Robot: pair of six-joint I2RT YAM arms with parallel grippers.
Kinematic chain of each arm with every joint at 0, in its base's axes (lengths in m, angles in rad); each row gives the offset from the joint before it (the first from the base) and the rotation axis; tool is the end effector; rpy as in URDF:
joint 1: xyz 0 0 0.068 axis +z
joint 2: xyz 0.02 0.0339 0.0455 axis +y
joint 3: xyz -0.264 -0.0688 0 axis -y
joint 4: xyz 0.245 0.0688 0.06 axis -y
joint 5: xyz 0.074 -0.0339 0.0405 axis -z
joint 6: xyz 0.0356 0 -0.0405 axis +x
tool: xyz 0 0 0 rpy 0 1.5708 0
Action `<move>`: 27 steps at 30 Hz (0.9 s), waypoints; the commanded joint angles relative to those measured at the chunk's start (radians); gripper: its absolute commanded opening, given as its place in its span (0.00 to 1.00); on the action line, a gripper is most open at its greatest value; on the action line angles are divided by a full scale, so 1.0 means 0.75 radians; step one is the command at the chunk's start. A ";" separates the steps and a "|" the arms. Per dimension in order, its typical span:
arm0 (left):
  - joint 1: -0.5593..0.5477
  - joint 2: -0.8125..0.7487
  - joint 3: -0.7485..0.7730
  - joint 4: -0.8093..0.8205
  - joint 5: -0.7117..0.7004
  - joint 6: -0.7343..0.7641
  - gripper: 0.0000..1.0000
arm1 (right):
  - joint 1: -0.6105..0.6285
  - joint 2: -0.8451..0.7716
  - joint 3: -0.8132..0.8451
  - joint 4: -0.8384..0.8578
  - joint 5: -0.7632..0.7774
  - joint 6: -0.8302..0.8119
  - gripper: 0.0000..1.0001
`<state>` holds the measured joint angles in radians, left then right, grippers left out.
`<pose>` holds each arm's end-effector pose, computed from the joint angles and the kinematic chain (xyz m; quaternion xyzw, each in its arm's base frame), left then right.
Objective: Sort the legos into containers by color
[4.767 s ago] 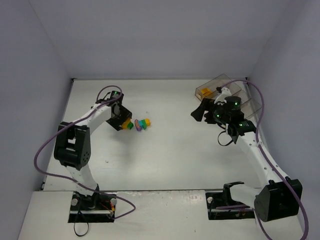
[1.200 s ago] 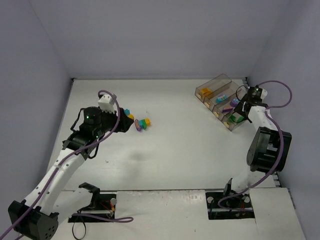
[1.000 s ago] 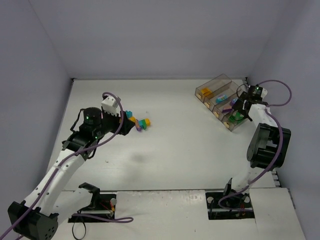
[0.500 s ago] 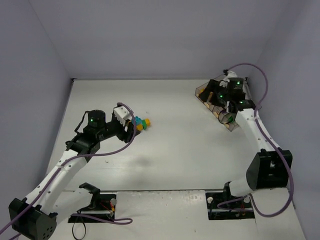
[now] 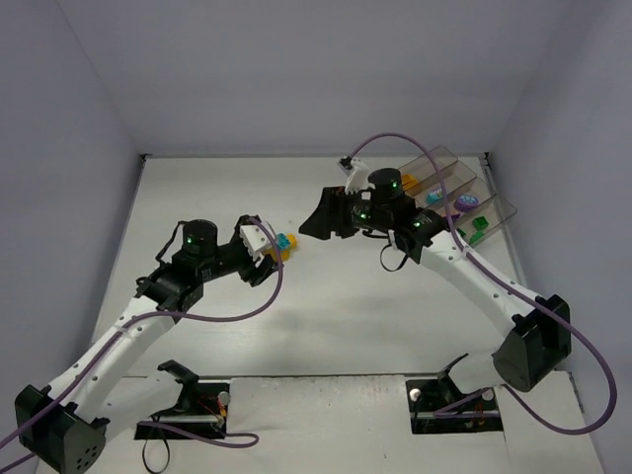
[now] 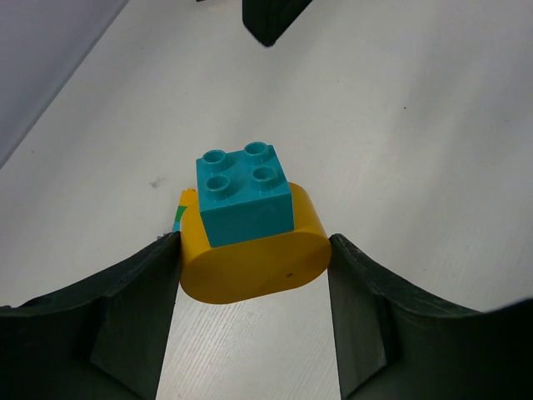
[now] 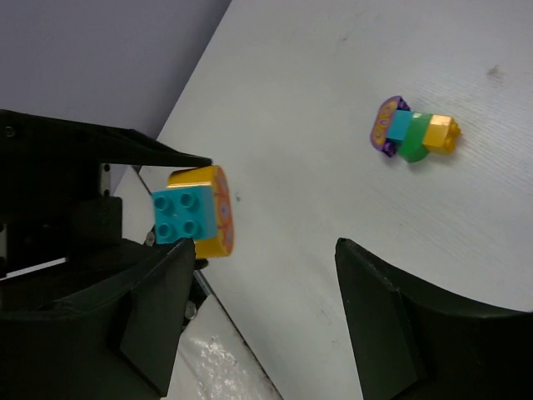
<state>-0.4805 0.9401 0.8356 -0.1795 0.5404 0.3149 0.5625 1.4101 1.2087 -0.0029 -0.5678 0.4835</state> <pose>0.1818 -0.1154 0.3315 0.4463 0.6488 -0.2606 0.5585 0.2703 0.1931 0.3628 -0.2061 0.7369 0.4909 0.4165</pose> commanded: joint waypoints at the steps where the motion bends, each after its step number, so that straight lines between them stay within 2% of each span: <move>1: -0.030 0.017 0.070 0.051 -0.009 0.067 0.00 | 0.074 -0.011 0.084 0.139 -0.022 0.049 0.65; 10: -0.036 0.035 0.109 0.018 -0.005 0.077 0.00 | 0.197 0.055 0.123 0.147 0.010 0.043 0.63; 19: -0.040 0.025 0.115 0.006 0.016 0.073 0.00 | 0.244 0.110 0.111 0.145 0.074 0.020 0.63; 23: -0.043 0.023 0.113 -0.002 0.016 0.071 0.00 | 0.256 0.124 0.121 0.145 0.084 0.008 0.58; 27: -0.043 0.027 0.117 -0.002 0.018 0.069 0.00 | 0.269 0.136 0.125 0.145 0.082 0.002 0.50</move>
<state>-0.5053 0.9684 0.8597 -0.2192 0.5240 0.3523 0.7506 1.5127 1.2587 0.0418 -0.5129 0.4965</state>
